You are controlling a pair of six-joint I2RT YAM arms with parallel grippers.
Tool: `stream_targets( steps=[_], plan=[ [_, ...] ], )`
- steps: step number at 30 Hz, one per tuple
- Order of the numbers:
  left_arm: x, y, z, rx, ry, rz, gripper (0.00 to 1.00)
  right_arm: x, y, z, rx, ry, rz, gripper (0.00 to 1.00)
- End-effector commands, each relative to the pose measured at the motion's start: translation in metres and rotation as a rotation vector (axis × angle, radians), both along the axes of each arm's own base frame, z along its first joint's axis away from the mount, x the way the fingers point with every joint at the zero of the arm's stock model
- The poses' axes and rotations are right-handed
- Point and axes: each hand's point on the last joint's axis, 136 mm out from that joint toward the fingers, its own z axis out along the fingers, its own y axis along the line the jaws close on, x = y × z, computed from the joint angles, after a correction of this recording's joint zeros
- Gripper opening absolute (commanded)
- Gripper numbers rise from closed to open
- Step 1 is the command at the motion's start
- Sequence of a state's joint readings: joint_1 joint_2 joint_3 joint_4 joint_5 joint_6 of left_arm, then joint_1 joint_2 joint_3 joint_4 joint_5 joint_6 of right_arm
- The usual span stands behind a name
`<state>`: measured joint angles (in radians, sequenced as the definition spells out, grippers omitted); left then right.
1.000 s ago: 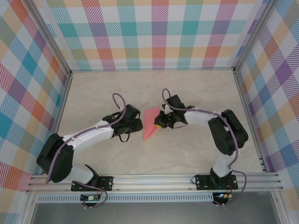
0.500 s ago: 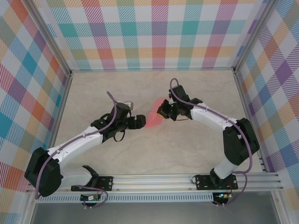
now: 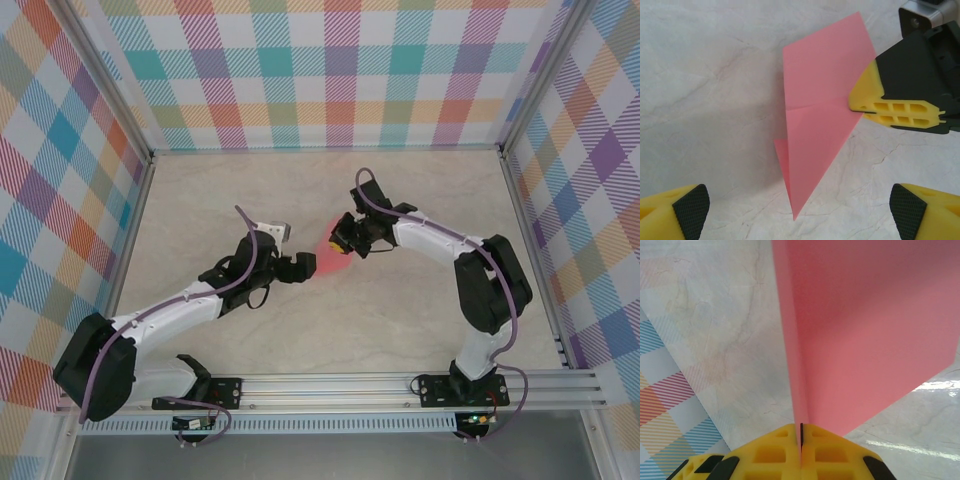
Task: Fold a paper plane with a square sheet of paper (pick it up from the middle)
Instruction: Fourth fold the wing at the center of the table.
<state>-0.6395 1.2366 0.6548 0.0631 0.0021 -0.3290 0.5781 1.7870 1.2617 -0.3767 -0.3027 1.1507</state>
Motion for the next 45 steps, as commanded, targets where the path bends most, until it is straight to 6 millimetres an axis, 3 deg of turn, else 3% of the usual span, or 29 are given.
stream_targets(
  steps=[1,9,15,20,28,45],
  plan=[
    [0.004,-0.001,-0.008,0.023,-0.035,-0.017,0.92,-0.008,-0.001,-0.001,-0.029,0.075,-0.026,0.00],
    [-0.005,-0.016,-0.025,0.069,-0.065,-0.114,0.89,-0.037,-0.027,-0.016,-0.130,0.163,-0.120,0.00],
    [-0.018,-0.030,-0.034,0.068,-0.079,-0.197,0.87,-0.052,-0.029,-0.026,-0.121,0.201,-0.131,0.00],
    [-0.028,-0.047,-0.035,0.061,-0.137,-0.278,0.85,-0.047,-0.026,-0.026,-0.075,0.216,-0.198,0.00],
    [-0.036,-0.075,-0.051,0.079,-0.195,-0.426,0.71,-0.039,-0.025,-0.027,-0.008,0.264,-0.277,0.00],
    [-0.018,-0.089,-0.073,0.152,-0.316,-0.454,0.43,-0.039,-0.025,-0.028,0.035,0.337,-0.289,0.02]
  ],
)
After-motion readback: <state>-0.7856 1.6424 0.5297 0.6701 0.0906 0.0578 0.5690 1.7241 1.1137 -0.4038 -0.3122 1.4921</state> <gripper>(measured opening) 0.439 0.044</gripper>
